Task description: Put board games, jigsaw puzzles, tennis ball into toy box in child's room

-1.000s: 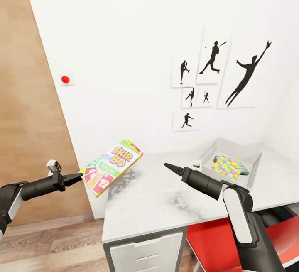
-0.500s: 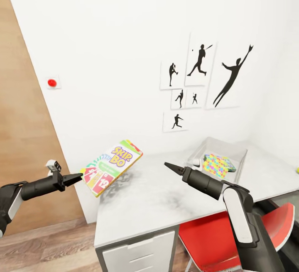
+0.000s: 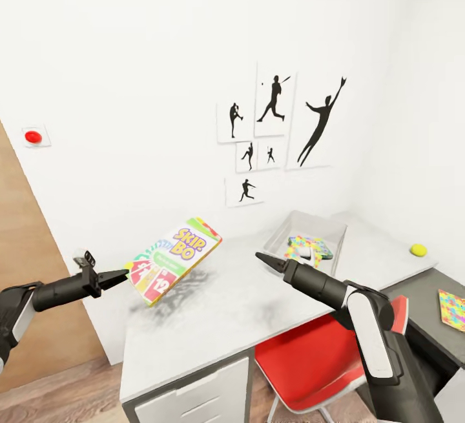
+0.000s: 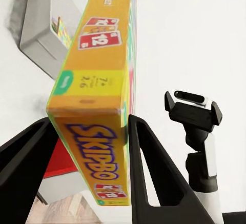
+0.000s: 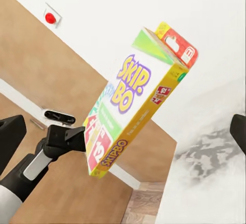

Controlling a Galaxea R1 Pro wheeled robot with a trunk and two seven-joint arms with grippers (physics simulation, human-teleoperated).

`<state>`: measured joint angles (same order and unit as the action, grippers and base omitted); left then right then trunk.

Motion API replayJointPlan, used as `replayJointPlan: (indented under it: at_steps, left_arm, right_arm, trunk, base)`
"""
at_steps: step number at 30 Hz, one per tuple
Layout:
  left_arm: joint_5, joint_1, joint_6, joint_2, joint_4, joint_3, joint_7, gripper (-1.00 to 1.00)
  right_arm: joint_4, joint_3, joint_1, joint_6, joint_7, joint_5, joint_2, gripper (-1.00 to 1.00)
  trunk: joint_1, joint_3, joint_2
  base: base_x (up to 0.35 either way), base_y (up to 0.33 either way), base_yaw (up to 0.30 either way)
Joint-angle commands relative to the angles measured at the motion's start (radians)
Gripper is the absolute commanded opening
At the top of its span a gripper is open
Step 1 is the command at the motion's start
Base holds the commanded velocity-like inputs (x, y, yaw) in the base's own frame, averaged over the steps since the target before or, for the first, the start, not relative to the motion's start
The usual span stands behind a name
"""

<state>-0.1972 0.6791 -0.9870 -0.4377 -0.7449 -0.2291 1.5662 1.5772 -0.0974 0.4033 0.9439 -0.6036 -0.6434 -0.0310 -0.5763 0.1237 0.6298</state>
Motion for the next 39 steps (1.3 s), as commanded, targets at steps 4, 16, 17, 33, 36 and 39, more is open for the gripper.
replayJointPlan:
  at_steps: [4,16,17,33,36,39]
  left_arm:
    - [-0.002,0.000,-0.010,-0.002,0.000,-0.001,0.005,-1.00]
    - [-0.002,0.000,-0.010,-0.002,0.000,-0.001,0.005,-1.00]
    - [-0.002,0.000,-0.010,-0.002,0.000,-0.001,0.005,-1.00]
    - [-0.001,0.000,-0.010,-0.003,-0.001,-0.001,0.005,-1.00]
    - [-0.001,0.000,-0.010,-0.003,0.000,-0.001,0.005,-1.00]
    - [-0.001,0.000,-0.010,-0.003,0.000,-0.001,0.005,-1.00]
  right_arm:
    - [0.000,-0.003,0.002,0.006,-0.007,0.003,0.001,1.00]
    - [-0.003,-0.004,0.002,0.006,-0.021,0.004,0.008,1.00]
    - [-0.003,-0.005,0.001,0.006,-0.022,0.004,0.009,1.00]
    - [-0.007,-0.005,0.002,0.005,-0.022,0.004,0.010,1.00]
    - [-0.008,-0.006,0.001,0.005,-0.022,0.004,0.010,1.00]
    - [-0.009,-0.006,0.001,0.004,-0.022,0.004,0.010,1.00]
  trunk:
    - [0.015,-0.013,-0.027]
    - [0.061,-0.055,-0.111]
    - [0.065,-0.059,-0.118]
    - [0.126,-0.116,-0.230]
    - [0.126,-0.117,-0.230]
    - [0.126,-0.117,-0.230]
  base:
    - [0.000,0.000,-0.279]
    - [0.000,0.000,-0.279]
    - [0.000,0.000,-0.279]
    - [0.000,0.000,-0.279]
    - [0.000,0.000,-0.272]
    - [0.000,0.000,-0.155]
